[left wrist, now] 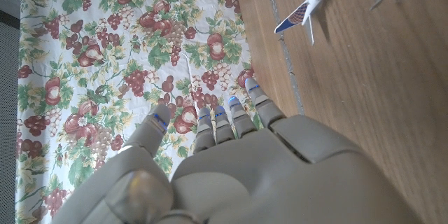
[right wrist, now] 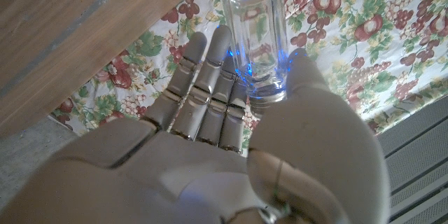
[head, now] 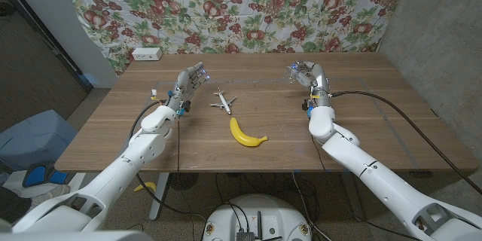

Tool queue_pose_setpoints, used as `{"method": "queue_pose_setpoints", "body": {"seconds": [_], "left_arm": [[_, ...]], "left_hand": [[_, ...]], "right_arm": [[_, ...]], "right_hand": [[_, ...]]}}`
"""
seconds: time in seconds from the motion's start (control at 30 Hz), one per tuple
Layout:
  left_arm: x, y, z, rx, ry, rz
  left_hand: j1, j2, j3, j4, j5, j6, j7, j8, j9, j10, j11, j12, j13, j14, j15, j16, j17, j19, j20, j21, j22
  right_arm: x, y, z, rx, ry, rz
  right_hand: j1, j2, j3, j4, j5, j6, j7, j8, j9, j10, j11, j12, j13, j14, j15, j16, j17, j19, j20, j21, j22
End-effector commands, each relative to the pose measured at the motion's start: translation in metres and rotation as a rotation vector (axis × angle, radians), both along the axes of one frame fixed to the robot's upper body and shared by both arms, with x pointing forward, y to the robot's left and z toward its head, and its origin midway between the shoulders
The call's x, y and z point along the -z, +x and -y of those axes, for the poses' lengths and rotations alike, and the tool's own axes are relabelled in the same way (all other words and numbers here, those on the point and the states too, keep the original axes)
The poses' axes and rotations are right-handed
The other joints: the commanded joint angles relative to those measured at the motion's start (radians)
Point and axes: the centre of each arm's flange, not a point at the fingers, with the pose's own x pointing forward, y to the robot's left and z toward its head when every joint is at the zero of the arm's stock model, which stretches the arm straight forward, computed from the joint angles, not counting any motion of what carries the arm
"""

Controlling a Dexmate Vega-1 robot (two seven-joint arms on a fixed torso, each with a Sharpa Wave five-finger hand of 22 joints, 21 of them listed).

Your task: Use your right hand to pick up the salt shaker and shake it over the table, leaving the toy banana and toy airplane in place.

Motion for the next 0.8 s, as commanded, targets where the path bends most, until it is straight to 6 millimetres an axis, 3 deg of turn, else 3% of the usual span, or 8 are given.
{"method": "queue_pose_setpoints", "body": {"seconds": [0.03,0.8], "left_arm": [[0.0008,-0.0027,0.0007,0.000,0.004,-0.002],[-0.0014,-0.0032,0.0029,0.007,0.008,0.004]], "left_hand": [[-0.013,0.035,0.004,-0.003,0.004,0.005,-0.002,0.001,0.006,0.006,0.001,0.005,0.003,0.007,0.003,-0.002,0.002,0.009,0.004,-0.003,0.004],[-0.016,0.036,0.006,-0.004,0.004,0.009,0.000,0.002,0.006,0.010,0.002,0.006,0.003,0.007,0.004,-0.002,0.003,0.008,0.004,-0.004,0.004]], "right_arm": [[-0.0093,-0.0013,-0.0020,-0.086,-0.146,-0.149],[-0.0037,-0.0038,-0.0028,-0.051,-0.097,-0.116]], "right_hand": [[0.159,0.148,0.048,-0.008,0.006,0.044,-0.031,0.004,0.030,0.096,-0.088,0.001,0.070,0.010,-0.073,-0.007,0.007,-0.005,-0.106,0.009,0.003],[0.153,0.145,0.052,-0.007,0.007,0.045,-0.035,0.005,0.027,0.097,-0.090,-0.009,0.075,0.014,-0.073,-0.024,0.034,-0.026,-0.107,0.018,0.000]]}}
